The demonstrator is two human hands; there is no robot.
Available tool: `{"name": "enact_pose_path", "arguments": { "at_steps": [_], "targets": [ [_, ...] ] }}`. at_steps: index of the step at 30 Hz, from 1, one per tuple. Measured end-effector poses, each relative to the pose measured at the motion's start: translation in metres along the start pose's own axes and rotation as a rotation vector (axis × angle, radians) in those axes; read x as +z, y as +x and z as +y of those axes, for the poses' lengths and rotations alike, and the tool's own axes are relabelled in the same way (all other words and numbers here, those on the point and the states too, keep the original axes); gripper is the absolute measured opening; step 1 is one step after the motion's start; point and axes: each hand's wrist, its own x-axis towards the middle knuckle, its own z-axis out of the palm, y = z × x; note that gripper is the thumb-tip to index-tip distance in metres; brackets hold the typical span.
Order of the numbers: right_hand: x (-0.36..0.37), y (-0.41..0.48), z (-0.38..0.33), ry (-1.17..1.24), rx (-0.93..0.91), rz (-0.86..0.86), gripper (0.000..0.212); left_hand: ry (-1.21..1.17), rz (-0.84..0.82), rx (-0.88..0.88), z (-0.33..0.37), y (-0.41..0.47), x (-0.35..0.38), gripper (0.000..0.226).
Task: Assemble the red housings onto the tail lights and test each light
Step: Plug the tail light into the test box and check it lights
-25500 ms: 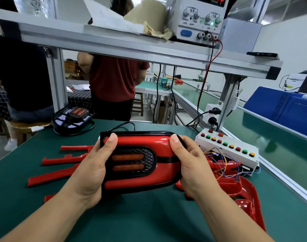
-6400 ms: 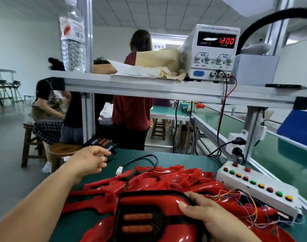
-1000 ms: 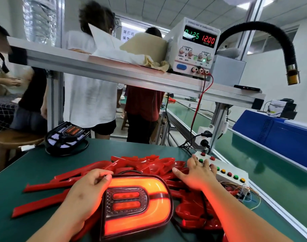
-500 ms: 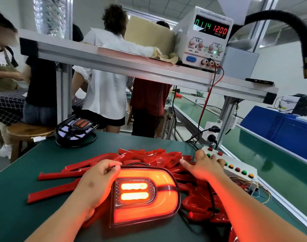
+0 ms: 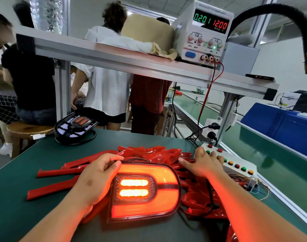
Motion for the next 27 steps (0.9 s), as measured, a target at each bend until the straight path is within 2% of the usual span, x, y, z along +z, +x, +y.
{"name": "enact_pose_path", "arguments": {
  "at_steps": [5, 7, 11, 15, 27],
  "targets": [
    [-0.008, -0.004, 0.005, 0.116, -0.036, -0.063, 0.090, -0.017, 0.017, 0.019, 0.000, -0.002, 0.003, 0.021],
    [-0.009, -0.009, 0.015, 0.110, -0.039, -0.061, 0.096, -0.023, 0.009, 0.025, 0.001, -0.003, 0.004, 0.021],
    [-0.014, -0.021, 0.048, -0.016, 0.118, 0.013, 0.109, 0.012, -0.009, 0.042, 0.000, -0.002, 0.004, 0.019],
    [-0.015, -0.039, 0.077, -0.074, 0.254, -0.061, 0.111, 0.012, -0.013, 0.032, -0.002, -0.001, 0.003, 0.020],
    [-0.015, -0.050, 0.085, -0.154, 0.194, -0.076, 0.116, -0.075, -0.016, -0.005, -0.004, 0.003, 0.003, 0.021]
  ]
}}
